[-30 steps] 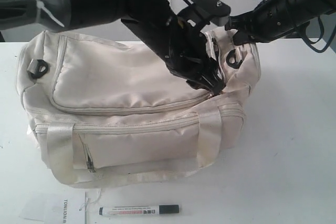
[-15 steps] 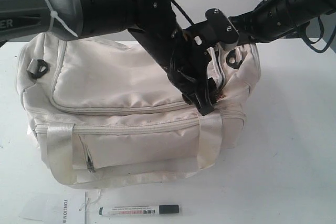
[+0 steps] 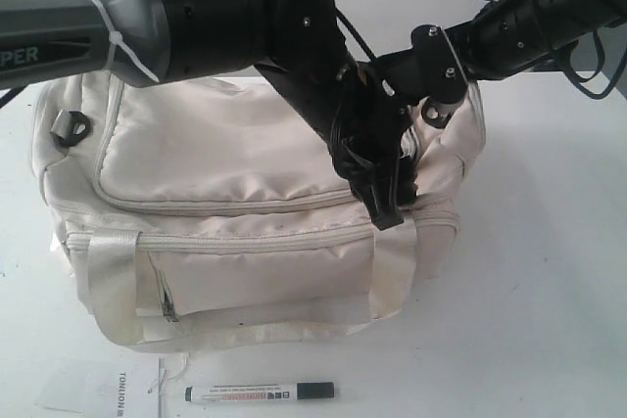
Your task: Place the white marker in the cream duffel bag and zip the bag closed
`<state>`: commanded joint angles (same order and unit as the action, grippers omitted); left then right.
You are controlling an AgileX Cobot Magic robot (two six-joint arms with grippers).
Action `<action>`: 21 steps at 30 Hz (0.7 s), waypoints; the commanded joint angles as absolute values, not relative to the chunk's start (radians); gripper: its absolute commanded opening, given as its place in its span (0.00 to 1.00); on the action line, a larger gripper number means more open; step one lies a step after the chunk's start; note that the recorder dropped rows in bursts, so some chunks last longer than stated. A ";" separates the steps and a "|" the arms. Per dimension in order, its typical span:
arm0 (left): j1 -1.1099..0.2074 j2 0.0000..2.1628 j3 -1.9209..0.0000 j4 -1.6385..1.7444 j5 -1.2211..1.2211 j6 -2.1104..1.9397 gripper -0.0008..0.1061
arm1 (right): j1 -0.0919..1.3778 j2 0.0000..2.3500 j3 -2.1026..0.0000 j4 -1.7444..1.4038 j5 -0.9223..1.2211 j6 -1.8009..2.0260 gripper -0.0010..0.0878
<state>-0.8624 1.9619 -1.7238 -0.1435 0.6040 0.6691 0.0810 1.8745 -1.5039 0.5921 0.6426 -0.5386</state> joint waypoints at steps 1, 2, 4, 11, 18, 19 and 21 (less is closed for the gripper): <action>-0.862 1.962 -1.724 -0.144 0.594 0.669 0.55 | 0.081 1.874 -1.504 0.592 0.643 -0.539 0.01; -0.862 1.962 -1.724 -0.144 0.579 0.669 0.55 | 0.081 1.874 -1.504 0.592 0.643 -0.539 0.01; -0.862 1.962 -1.724 -0.141 0.551 0.669 0.52 | 0.081 1.874 -1.504 0.592 0.643 -0.539 0.01; -0.862 1.980 -1.724 -0.033 0.551 0.660 0.03 | 0.081 1.874 -1.504 0.592 0.643 -0.539 0.01; -0.862 1.918 -1.724 0.000 0.556 0.617 0.01 | 0.081 1.874 -1.504 0.592 0.643 -0.539 0.01; -0.862 1.912 -1.724 0.000 0.557 0.617 0.01 | 0.081 1.874 -1.504 0.592 0.643 -0.539 0.01; -0.862 1.903 -1.724 0.000 0.565 0.617 0.01 | 0.081 1.874 -1.504 0.592 0.643 -0.539 0.01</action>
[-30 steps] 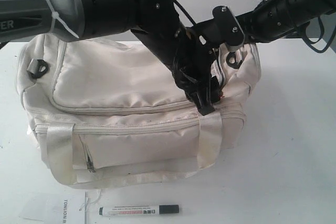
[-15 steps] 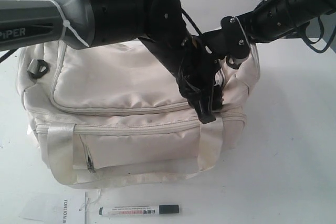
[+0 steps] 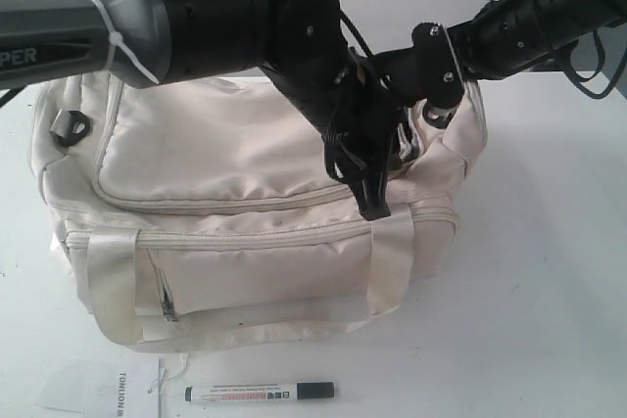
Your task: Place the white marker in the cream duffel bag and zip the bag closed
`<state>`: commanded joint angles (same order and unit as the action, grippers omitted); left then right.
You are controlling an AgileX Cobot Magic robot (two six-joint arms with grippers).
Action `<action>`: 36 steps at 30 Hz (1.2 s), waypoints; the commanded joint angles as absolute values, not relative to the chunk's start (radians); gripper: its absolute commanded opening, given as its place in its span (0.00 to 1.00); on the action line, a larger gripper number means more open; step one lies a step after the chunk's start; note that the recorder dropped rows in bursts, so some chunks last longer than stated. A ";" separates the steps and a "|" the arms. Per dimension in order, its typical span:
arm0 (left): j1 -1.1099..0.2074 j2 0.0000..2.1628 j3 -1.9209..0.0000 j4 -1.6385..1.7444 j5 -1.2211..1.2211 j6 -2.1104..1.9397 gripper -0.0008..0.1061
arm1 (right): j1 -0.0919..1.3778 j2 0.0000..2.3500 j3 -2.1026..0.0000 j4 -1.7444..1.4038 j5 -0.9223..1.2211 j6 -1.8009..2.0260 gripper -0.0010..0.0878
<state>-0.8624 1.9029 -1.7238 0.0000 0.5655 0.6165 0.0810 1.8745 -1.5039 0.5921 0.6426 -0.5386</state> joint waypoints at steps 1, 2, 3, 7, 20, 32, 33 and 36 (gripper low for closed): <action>-0.862 1.897 -1.724 0.000 0.571 0.614 0.01 | 0.081 1.874 -1.504 0.592 0.643 -0.539 0.01; -0.862 1.895 -1.724 0.000 0.576 0.597 0.01 | 0.081 1.874 -1.504 0.592 0.643 -0.539 0.01; -0.862 1.889 -1.724 0.000 0.579 0.587 0.01 | 0.081 1.874 -1.504 0.592 0.643 -0.539 0.01; -0.862 1.873 -1.724 -0.005 0.620 0.580 0.01 | 0.081 1.874 -1.504 0.592 0.640 -0.539 0.01; -0.862 1.861 -1.724 -0.013 0.789 0.490 0.01 | 0.079 1.874 -1.504 0.592 0.648 -0.539 0.01; -0.862 1.861 -1.724 -0.014 0.693 0.259 0.01 | 0.079 1.817 -1.504 0.594 0.691 -0.510 0.29; -0.862 1.863 -1.724 -0.014 0.683 0.243 0.01 | 0.079 1.809 -1.504 0.592 0.701 -0.499 0.36; -0.862 1.863 -1.724 -0.014 0.668 0.201 0.01 | 0.079 1.776 -1.504 0.592 0.753 -0.441 0.55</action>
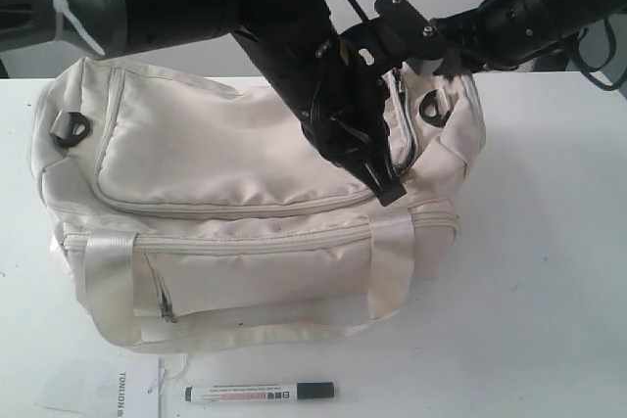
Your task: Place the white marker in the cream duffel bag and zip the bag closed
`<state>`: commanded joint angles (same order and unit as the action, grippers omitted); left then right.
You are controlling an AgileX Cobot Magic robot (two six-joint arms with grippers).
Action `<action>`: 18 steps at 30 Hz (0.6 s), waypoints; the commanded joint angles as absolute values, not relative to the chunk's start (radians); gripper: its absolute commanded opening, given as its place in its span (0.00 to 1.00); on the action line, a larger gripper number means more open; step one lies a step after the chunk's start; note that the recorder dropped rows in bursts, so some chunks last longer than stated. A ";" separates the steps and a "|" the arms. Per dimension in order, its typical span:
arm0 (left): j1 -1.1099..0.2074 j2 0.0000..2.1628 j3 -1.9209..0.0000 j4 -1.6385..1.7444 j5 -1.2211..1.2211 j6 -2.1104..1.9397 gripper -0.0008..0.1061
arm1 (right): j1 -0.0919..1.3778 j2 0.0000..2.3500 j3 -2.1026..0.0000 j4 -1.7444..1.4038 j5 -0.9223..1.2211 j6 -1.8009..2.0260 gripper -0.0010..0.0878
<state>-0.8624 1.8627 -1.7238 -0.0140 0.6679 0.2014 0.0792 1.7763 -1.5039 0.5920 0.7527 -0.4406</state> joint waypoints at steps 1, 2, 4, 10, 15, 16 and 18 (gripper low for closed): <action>-0.862 1.863 -1.724 -0.014 0.668 0.188 0.01 | 0.079 1.768 -1.504 0.592 0.767 -0.439 0.58; -0.862 1.863 -1.724 -0.014 0.668 0.174 0.01 | 0.079 1.754 -1.504 0.588 0.779 -0.439 0.62; -0.862 1.863 -1.724 -0.014 0.673 0.150 0.01 | 0.078 1.737 -1.504 0.554 0.798 -0.406 0.62; -0.860 1.863 -1.724 -0.014 0.705 0.038 0.01 | 0.059 1.721 -1.502 0.586 1.008 -0.350 0.62; -0.860 1.863 -1.724 -0.014 0.709 -0.008 0.01 | 0.066 1.721 -1.493 0.595 1.086 -0.336 0.62; -0.860 1.863 -1.724 -0.014 0.712 -0.014 0.01 | 0.072 1.719 -1.493 0.595 1.102 -0.337 0.62; -0.860 1.863 -1.724 -0.014 0.712 -0.027 0.01 | 0.078 1.709 -1.493 0.591 1.109 -0.338 0.62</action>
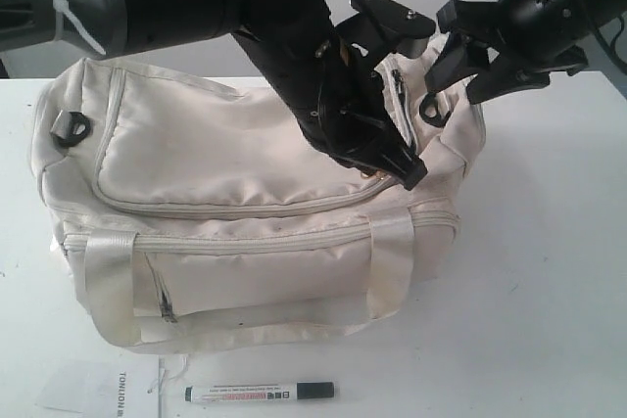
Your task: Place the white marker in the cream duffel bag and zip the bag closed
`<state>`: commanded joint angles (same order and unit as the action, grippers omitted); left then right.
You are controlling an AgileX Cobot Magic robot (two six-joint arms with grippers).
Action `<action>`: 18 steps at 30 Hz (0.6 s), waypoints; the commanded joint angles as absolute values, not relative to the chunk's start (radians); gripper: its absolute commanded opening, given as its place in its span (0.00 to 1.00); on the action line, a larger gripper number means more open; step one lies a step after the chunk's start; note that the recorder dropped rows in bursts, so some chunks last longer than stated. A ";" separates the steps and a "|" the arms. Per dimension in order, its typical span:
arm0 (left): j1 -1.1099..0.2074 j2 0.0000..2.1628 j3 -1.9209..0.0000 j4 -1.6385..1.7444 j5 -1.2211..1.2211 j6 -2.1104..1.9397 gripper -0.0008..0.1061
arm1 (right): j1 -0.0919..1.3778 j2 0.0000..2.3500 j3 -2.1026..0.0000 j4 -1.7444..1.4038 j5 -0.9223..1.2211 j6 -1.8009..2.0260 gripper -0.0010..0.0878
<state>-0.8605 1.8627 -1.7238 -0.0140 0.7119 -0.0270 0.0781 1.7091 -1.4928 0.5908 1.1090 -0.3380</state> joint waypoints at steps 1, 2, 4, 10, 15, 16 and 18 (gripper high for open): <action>-0.860 1.863 -1.724 -0.014 0.714 -0.027 0.01 | 0.078 1.699 -1.493 0.591 1.115 -0.338 0.62; -0.860 1.863 -1.724 -0.014 0.714 -0.027 0.01 | 0.079 1.687 -1.490 0.591 1.125 -0.338 0.62; -0.860 1.863 -1.724 -0.014 0.714 -0.027 0.01 | 0.081 1.657 -1.471 0.591 1.124 -0.338 0.62; -0.860 1.863 -1.724 -0.014 0.708 -0.035 0.01 | 0.083 1.623 -1.368 0.584 1.069 -0.290 0.62; -0.860 1.863 -1.724 -0.014 0.702 -0.073 0.01 | 0.099 1.636 -1.313 0.591 0.959 -0.261 0.62; -0.860 1.863 -1.724 -0.014 0.702 -0.074 0.01 | 0.104 1.642 -1.313 0.595 0.956 -0.261 0.62; -0.860 1.863 -1.724 -0.014 0.702 -0.074 0.01 | 0.121 1.656 -1.313 0.596 0.925 -0.261 0.62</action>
<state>-0.8605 1.8627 -1.7238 -0.0140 0.7018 -0.0738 0.1210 1.6561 -1.3130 0.5962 0.9253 -0.2610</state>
